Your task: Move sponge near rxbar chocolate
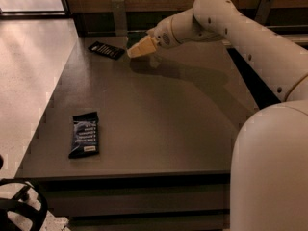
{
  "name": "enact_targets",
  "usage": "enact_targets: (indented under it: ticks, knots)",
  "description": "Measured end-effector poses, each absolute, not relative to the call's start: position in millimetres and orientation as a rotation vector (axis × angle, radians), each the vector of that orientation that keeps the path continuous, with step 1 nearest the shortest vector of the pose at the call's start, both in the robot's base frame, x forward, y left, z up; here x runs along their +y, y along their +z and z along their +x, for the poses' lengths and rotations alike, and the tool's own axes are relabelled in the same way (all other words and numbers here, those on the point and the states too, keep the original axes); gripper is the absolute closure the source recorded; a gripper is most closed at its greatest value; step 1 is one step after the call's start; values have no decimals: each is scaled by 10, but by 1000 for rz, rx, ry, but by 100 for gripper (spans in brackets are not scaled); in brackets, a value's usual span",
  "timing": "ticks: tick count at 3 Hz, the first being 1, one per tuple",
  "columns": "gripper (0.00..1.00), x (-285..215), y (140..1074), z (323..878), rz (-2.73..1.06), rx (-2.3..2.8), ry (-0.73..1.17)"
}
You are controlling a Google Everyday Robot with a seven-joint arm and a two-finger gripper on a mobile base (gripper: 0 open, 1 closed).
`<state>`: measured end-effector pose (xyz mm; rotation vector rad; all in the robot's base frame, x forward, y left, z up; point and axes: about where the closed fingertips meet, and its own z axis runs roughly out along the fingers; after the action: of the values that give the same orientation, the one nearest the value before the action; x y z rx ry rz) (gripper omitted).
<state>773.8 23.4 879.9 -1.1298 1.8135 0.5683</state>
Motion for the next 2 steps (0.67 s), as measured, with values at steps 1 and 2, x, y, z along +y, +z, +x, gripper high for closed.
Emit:
enact_targets:
  ticks: [1, 2]
  knots:
    - [35, 260, 8780, 7736, -1133, 1814, 572]
    - [12, 287, 8763, 7734, -1136, 1815, 576]
